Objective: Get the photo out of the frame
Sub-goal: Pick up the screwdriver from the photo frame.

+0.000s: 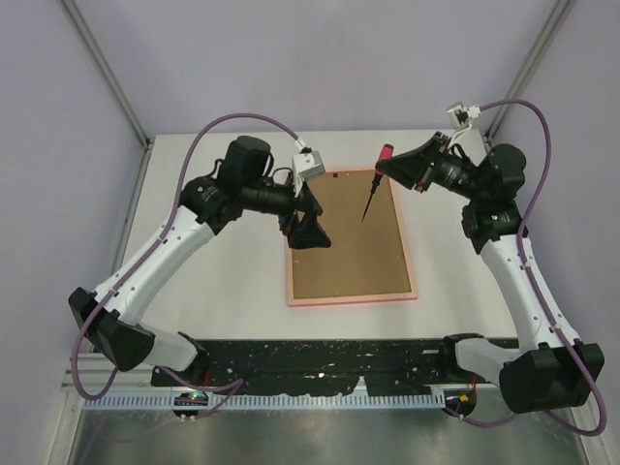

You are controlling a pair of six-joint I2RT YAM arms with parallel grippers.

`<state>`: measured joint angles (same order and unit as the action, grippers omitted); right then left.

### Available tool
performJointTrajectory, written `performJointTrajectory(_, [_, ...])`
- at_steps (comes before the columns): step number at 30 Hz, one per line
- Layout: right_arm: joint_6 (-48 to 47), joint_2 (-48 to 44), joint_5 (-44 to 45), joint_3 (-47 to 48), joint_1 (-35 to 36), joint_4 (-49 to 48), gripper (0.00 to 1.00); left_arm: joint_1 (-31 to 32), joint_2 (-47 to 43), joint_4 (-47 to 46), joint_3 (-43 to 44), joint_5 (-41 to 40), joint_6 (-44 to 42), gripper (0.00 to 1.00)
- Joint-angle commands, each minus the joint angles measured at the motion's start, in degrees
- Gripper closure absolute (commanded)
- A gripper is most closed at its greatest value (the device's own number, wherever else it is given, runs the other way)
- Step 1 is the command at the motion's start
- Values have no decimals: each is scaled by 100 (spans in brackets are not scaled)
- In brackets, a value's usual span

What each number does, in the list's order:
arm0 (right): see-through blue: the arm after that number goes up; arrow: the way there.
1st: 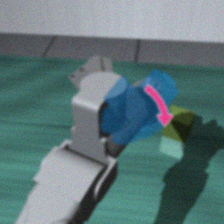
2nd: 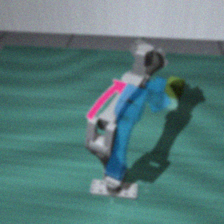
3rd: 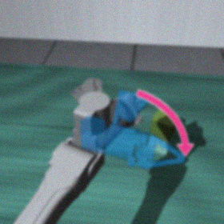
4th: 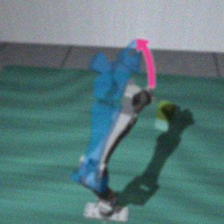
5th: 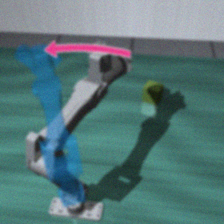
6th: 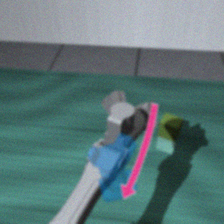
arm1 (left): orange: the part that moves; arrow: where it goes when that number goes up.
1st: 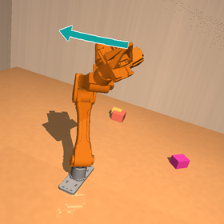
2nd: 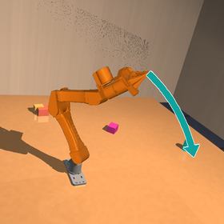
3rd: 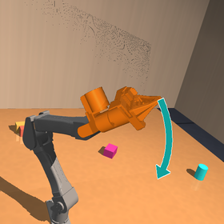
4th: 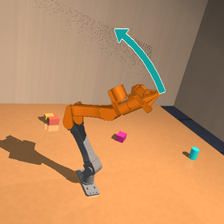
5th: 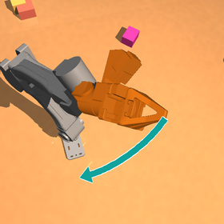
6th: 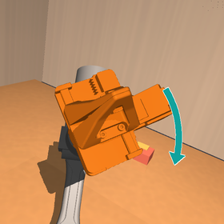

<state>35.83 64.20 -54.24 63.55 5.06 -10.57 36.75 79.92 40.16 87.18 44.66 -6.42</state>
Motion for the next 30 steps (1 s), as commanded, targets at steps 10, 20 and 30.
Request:
performJointTrajectory(10, [2419, 84, 449, -1213, 170, -3179, 92, 43, 612, -895, 467, 956, 1080, 0])
performJointTrajectory(20, [2533, -49, 616, -1389, 215, -3311, 92, 34, 675, -2510, -244, 1036, 2152, 13])
performJointTrajectory(30, [2587, 13, 739, -1635, 215, -3558, 92, 192, 946, -2909, -166, 859, 2583, 30])
